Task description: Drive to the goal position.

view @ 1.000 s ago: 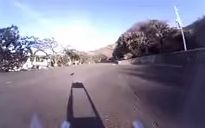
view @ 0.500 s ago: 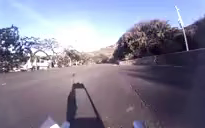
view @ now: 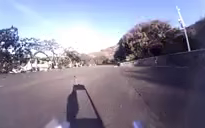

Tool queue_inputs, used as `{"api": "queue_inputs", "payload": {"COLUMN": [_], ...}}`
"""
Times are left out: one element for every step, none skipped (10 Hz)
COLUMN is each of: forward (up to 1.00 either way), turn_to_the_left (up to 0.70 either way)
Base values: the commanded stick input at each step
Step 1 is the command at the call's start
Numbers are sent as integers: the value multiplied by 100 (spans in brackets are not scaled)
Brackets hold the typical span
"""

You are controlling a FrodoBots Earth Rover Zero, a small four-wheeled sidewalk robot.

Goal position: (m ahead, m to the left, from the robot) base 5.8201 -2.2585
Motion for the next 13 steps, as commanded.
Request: {"api": "queue_inputs", "payload": {"forward": [50, 50, 50, 50, 50, 50, 50, 50, 50, 50, 50, 50, 50], "turn_to_the_left": [0, 0, 0, 0, -2, -4, -6, -7, -4, -2, 0, 0, 0]}}
